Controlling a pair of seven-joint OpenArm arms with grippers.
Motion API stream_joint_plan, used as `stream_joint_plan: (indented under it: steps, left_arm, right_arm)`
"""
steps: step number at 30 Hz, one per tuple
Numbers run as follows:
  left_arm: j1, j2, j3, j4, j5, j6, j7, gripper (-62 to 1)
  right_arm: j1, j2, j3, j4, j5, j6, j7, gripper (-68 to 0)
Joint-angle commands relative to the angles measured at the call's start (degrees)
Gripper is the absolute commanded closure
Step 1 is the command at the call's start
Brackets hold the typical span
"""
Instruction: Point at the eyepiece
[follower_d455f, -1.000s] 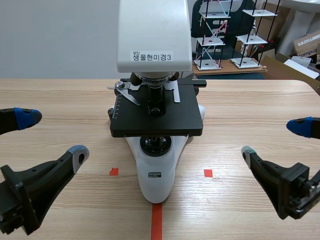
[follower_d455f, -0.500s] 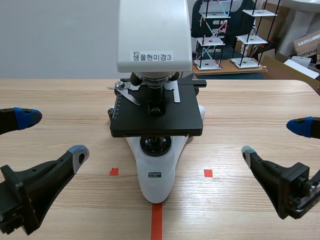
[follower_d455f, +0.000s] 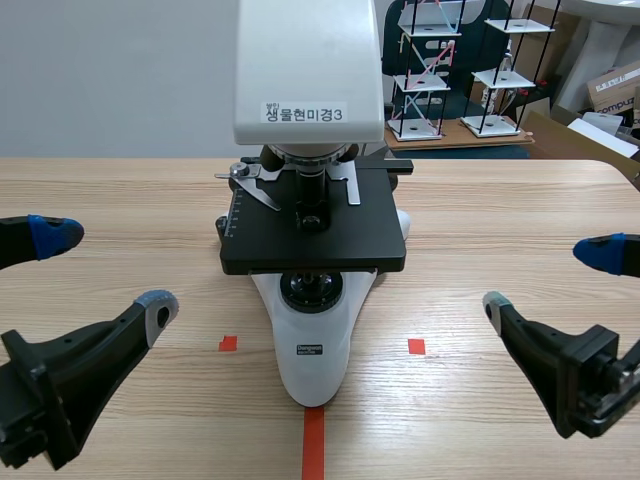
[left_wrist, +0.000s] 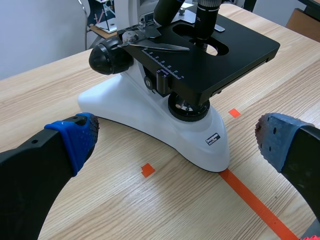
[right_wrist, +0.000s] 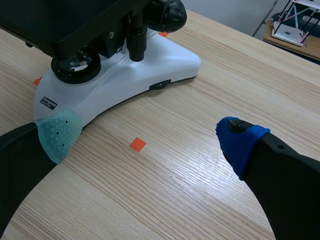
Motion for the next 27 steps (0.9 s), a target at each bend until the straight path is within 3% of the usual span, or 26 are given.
stream_joint_plan:
  steps: [1, 10, 12, 14, 18, 22, 27]
  left_arm:
    - [0.42, 0.0, -0.04, 0.66, -0.37, -0.11, -0.98, -62.3]
    - [0.42, 0.0, -0.04, 0.66, -0.42, -0.11, -0.98, -62.3]
    - [0.42, 0.0, -0.04, 0.66, -0.42, -0.11, -0.96, -62.3]
    - [0.42, 0.0, -0.04, 0.66, -0.42, -0.11, -0.98, -62.3]
    - [0.42, 0.0, -0.04, 0.66, -0.42, -0.11, -0.98, -62.3]
    - [0.42, 0.0, -0.04, 0.66, -0.42, -0.11, -0.96, -62.3]
    - [0.42, 0.0, -0.04, 0.66, -0.42, -0.11, -0.96, -62.3]
  right_arm:
    - [0.02, 0.15, 0.46, 0.5, 0.37, -0.02, 1.22, -59.1]
    - [-0.07, 0.31, 0.72, 0.5, 0.35, 0.02, 1.16, -58.0]
    - [-0.28, 0.31, 1.38, 0.66, 0.39, 0.46, 1.16, -49.8]
    - [-0.28, 0.33, 2.23, 0.94, 0.42, 1.33, 1.14, -37.2]
    - [-0.31, 0.33, 4.96, 2.8, 1.36, 6.23, -0.81, -18.8]
    - [-1.33, 0.33, 9.4, 5.92, 7.85, 10.25, -5.75, -11.7]
    - [-6.69, 0.09, 15.91, 11.5, 17.31, 11.21, -6.1, -4.7]
